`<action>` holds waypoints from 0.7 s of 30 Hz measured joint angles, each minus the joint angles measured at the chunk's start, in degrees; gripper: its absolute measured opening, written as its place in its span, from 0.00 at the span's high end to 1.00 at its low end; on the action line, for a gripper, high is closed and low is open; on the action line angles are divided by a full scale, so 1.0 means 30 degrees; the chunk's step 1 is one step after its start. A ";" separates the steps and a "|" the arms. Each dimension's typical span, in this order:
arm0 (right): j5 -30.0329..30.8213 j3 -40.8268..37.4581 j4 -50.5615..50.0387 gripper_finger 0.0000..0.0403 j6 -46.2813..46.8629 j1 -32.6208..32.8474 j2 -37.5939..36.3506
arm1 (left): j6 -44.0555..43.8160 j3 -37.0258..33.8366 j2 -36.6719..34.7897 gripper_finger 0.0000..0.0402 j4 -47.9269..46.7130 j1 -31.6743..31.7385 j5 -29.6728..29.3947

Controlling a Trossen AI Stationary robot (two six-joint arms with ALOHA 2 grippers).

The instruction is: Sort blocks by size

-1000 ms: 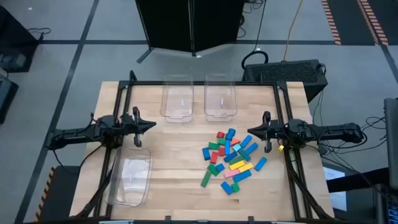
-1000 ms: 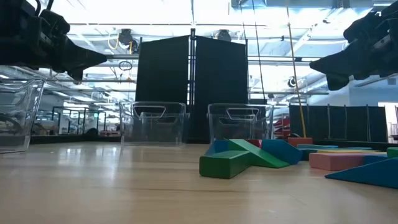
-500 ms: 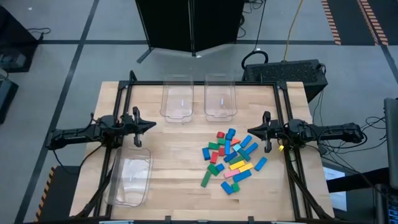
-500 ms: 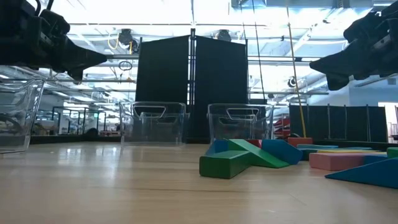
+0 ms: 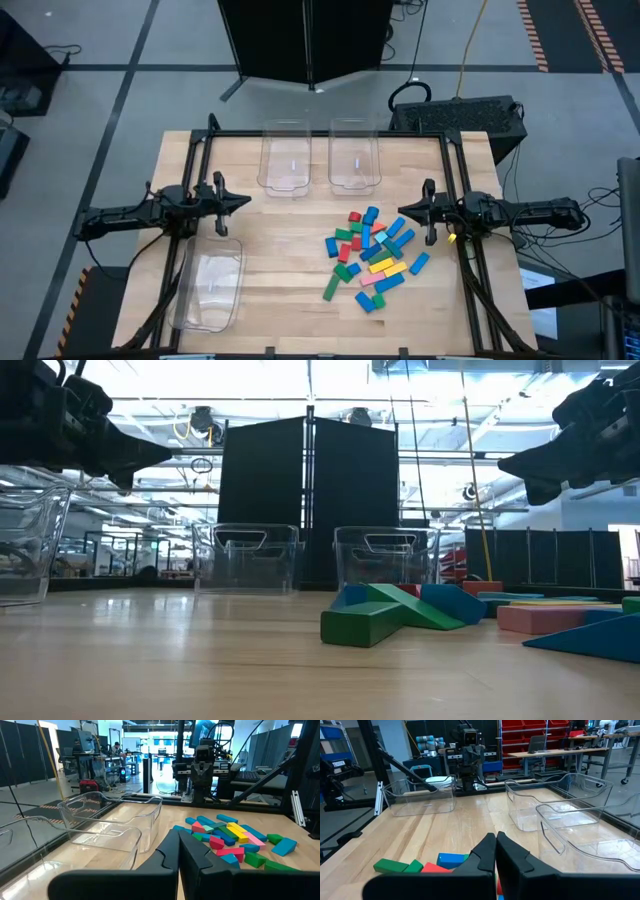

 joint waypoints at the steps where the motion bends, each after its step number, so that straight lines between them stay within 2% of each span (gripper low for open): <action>1: 0.0002 0.0000 -0.0007 0.98 0.0000 0.0001 0.0004 | 0.0000 0.0006 0.0007 1.00 0.0000 -0.0001 0.0006; 21: 0.0019 -0.0029 0.0505 0.98 0.0004 -0.0001 0.0004 | 0.0040 0.0000 0.0005 1.00 0.0045 0.0000 -0.0005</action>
